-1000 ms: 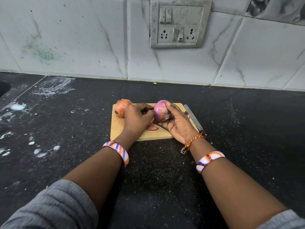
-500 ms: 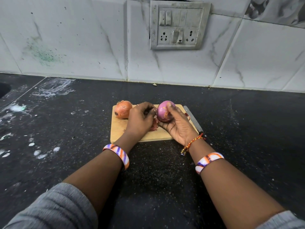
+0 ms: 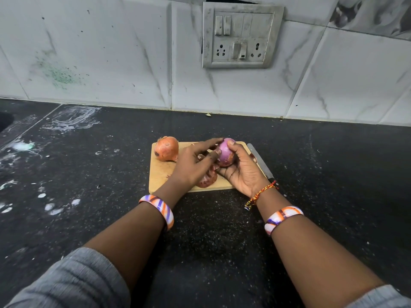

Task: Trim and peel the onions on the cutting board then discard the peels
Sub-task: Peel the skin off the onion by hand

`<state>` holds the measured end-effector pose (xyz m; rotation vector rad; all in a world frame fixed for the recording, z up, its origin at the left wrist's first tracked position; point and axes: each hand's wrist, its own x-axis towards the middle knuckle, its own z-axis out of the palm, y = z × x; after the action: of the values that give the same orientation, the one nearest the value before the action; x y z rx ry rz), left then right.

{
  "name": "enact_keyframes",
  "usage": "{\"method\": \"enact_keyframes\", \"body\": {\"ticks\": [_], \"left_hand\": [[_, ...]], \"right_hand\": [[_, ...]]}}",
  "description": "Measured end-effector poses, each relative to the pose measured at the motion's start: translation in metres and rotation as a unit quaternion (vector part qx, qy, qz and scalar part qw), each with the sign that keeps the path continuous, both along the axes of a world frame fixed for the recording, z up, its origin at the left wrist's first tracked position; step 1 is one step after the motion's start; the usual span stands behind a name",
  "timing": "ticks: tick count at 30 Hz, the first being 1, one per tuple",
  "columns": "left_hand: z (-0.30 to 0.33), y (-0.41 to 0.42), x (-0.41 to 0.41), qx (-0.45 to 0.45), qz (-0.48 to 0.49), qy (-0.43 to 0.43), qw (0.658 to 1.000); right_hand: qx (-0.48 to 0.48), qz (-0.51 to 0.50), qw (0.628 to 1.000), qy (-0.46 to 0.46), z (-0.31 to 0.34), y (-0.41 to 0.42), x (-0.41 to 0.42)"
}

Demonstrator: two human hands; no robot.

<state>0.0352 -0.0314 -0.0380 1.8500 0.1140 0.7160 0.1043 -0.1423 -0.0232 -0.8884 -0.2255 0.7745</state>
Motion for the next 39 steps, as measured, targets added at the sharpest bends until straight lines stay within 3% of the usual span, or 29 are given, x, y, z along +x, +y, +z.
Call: {"method": "enact_keyframes", "body": {"ticks": [4, 15, 32, 39], "left_hand": [[0.0004, 0.0036, -0.0003, -0.068, 0.024, -0.005, 0.997], [0.0001, 0.0062, 0.0010, -0.114, 0.017, 0.023, 0.993], [0.0022, 0.0055, -0.0017, -0.086, 0.041, -0.019, 0.995], [0.0009, 0.0069, -0.0009, -0.044, 0.037, 0.008, 0.998]], "right_hand": [[-0.014, 0.001, 1.000, -0.006, 0.0006, 0.0000, -0.0002], [-0.017, -0.005, 1.000, -0.001, 0.0012, 0.0016, -0.0003], [-0.050, 0.016, 0.997, -0.055, -0.0004, 0.0013, 0.0021], [0.004, -0.010, 1.000, 0.018, 0.0002, 0.0024, 0.0030]]}}
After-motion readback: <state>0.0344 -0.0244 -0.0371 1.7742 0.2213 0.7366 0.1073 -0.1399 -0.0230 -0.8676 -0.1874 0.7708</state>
